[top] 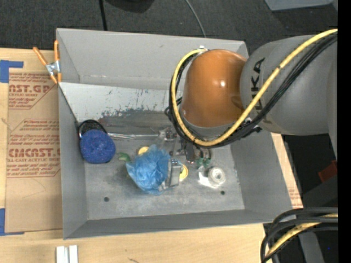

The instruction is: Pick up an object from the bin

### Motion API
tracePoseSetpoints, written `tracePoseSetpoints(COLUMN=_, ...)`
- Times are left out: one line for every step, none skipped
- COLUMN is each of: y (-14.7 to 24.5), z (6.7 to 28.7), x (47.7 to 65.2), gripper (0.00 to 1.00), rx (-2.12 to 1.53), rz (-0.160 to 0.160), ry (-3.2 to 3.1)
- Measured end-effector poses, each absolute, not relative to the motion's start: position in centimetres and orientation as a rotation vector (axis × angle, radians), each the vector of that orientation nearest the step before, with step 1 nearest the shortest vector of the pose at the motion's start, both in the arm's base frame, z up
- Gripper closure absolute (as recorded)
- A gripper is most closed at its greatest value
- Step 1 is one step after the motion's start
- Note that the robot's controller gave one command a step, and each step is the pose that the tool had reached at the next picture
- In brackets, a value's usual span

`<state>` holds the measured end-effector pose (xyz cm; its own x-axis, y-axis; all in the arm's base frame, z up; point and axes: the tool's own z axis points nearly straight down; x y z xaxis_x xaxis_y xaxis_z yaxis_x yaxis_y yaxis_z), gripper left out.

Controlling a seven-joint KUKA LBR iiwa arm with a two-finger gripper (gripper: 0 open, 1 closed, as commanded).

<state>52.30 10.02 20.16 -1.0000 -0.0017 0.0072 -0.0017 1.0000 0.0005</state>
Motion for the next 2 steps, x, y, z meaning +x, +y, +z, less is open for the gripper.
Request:
tracePoseSetpoints(y=10.0, z=20.6, x=52.5, gripper=0.00, rx=0.001, rz=-0.002, ry=-3.142)
tracePoseSetpoints(y=9.9, z=14.7, x=53.2, gripper=0.00, rx=-0.011, rz=-0.004, ry=-3.145)
